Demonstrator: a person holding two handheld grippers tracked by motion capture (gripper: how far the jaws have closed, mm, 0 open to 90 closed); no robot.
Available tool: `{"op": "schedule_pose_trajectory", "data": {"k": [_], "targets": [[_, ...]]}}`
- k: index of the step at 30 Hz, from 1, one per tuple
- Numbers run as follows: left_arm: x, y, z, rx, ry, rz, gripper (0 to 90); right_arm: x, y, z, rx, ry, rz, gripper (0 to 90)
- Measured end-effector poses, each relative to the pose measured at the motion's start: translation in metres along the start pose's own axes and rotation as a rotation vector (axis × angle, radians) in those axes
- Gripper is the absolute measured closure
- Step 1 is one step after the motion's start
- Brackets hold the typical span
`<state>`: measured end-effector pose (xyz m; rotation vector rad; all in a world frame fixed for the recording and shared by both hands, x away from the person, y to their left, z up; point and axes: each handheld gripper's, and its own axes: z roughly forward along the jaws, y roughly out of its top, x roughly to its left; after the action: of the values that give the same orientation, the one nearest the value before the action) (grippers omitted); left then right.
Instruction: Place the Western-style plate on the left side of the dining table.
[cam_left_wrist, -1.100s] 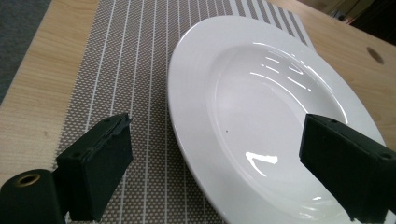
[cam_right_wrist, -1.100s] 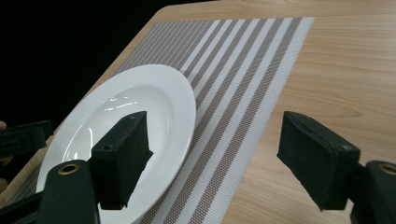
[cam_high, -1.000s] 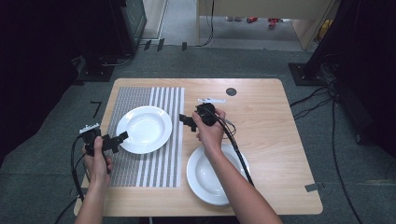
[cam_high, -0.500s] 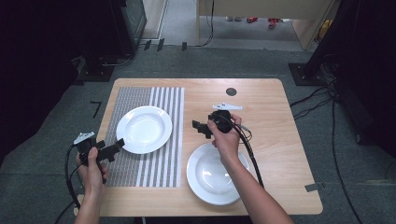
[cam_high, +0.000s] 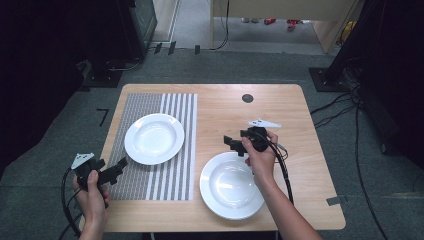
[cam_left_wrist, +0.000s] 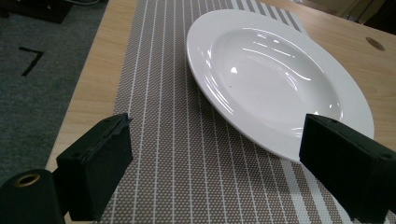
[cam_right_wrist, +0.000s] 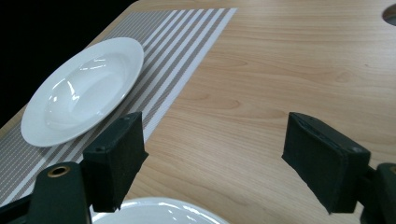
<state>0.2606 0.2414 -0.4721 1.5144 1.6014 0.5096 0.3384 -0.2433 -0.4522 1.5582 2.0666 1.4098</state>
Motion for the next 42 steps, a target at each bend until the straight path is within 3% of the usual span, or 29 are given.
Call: {"op": "schedule_pose_trajectory", "data": {"k": [8,21,32,42], "targets": [[-0.002,-0.01,-0.005,0.007,0.0,0.007,9.5,-0.014,-0.012,-0.02,-0.014,-0.027,0.005,20.8],[-0.002,-0.026,-0.011,0.027,0.026,0.055,9.5,-0.032,-0.034,-0.047,-0.028,-0.062,0.018,20.5],[0.006,-0.034,-0.016,0.041,0.046,0.074,9.6,-0.058,-0.062,-0.076,-0.044,-0.121,0.054,20.5],[0.013,-0.042,-0.019,0.062,0.11,0.14,9.6,-0.081,-0.083,-0.105,-0.067,-0.185,0.087,20.4]]}}
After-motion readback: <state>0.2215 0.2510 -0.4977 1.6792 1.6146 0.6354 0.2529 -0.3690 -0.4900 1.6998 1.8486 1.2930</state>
